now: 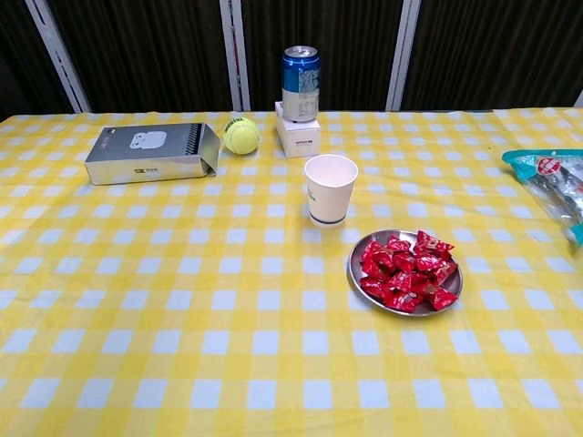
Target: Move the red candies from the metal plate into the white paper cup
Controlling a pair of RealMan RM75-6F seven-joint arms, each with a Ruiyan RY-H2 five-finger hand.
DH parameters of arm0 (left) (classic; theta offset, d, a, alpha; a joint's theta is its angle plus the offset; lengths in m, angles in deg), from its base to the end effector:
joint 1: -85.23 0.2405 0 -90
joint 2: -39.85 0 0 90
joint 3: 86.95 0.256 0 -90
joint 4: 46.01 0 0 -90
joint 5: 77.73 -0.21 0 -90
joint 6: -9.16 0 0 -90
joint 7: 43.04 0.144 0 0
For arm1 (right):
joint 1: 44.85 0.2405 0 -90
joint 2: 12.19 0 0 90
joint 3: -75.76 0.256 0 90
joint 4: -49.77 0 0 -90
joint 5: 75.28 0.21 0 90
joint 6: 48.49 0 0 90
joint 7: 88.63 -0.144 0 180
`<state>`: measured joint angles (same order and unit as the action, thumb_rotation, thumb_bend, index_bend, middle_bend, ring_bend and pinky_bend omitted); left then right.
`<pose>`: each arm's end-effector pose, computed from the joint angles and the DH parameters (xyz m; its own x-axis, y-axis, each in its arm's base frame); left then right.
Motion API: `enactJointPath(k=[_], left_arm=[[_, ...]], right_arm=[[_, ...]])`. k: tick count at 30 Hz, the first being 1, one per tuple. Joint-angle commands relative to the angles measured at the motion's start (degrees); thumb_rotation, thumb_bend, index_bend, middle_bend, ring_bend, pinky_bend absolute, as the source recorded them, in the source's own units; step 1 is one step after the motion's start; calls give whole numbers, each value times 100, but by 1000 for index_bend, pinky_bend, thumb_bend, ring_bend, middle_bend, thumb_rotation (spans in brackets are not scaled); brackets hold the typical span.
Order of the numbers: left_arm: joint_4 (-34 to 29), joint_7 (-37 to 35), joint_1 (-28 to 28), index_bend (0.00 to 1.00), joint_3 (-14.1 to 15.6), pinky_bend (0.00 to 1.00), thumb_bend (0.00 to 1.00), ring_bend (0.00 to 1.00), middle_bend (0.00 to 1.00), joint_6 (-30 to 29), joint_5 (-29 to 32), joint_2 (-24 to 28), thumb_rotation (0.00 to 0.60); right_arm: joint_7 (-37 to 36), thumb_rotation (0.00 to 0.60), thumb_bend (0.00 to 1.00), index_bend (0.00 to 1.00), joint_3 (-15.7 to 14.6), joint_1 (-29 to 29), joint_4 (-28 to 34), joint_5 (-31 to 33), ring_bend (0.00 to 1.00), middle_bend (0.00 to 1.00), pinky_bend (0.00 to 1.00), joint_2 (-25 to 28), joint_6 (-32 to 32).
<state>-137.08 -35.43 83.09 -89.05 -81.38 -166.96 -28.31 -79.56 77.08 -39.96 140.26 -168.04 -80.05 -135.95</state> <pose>-0.3055 0.1631 0.1464 0.4731 -0.0617 0.8789 0.8800 -0.0141 -0.4747 -0.2955 -0.1745 0.1364 0.5118 0.0304 0.8586 -0.8504 -0.1240 0.5113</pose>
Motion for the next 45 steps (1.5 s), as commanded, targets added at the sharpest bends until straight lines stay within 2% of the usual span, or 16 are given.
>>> enactJointPath(k=[1, 12, 18, 19, 21, 23, 25, 26, 28, 31, 36, 41, 45], left_arm=[[-13, -5, -12, 0, 2, 0, 6, 0, 0, 17, -6, 5, 600], [-45, -29, -35, 0, -2, 0, 7, 0, 0, 65, 24, 25, 600], [-47, -17, -49, 0, 19, 0, 7, 0, 0, 97, 5, 40, 600], [-52, -22, -46, 0, 23, 0, 7, 0, 0, 98, 6, 42, 600], [-66, -40, -42, 0, 20, 0, 7, 0, 0, 93, 17, 53, 600], [-85, -55, -47, 0, 17, 0, 7, 0, 0, 110, 33, 67, 600], [-107, -63, -63, 0, 20, 0, 7, 0, 0, 147, 42, 78, 600], [-116, -60, -72, 0, 21, 0, 7, 0, 0, 164, 43, 82, 600], [-125, -50, -78, 0, 31, 0, 7, 0, 0, 184, 41, 88, 600], [-160, -76, -77, 0, 38, 0, 8, 0, 0, 209, 67, 106, 600], [-240, -110, -85, 0, 50, 0, 8, 0, 0, 311, 162, 170, 600], [-324, -121, -111, 0, 56, 0, 8, 0, 0, 442, 266, 255, 600], [-349, -197, -135, 0, 38, 0, 8, 0, 0, 508, 330, 310, 600]], right_arm=[[2, 600, 361, 0, -4, -5, 3, -1, 0, 0, 77, 9, -2], [-33, 600, 361, 0, -23, -11, 16, -16, 0, 0, 83, 42, 16], [21, 600, 361, 0, -50, -7, 48, -116, 0, 0, 168, 37, -10], [12, 600, 361, 0, -49, -7, 62, -119, 18, 1, 230, 40, -15], [-11, 600, 361, 0, -34, -2, 106, -125, 110, 39, 390, 48, -30], [-19, 600, 361, 0, 5, 27, 152, -172, 360, 234, 664, 42, -66], [-51, 600, 360, 0, 43, 89, 194, -252, 574, 425, 832, 13, -73], [-79, 600, 360, 0, 49, 131, 227, -266, 667, 499, 895, 3, -22], [-45, 600, 360, 0, 40, 239, 390, -170, 759, 582, 956, 27, 258], [163, 600, 360, 0, 71, 474, 778, 112, 815, 645, 997, 90, 842], [826, 600, 361, 0, 272, 939, 1385, 773, 840, 673, 1000, -48, 1754], [1818, 600, 360, 0, 486, 1442, 1679, 1618, 857, 691, 1000, -530, 2466], [2559, 600, 360, 0, 622, 1810, 1685, 2322, 857, 692, 1000, -1012, 2779]])
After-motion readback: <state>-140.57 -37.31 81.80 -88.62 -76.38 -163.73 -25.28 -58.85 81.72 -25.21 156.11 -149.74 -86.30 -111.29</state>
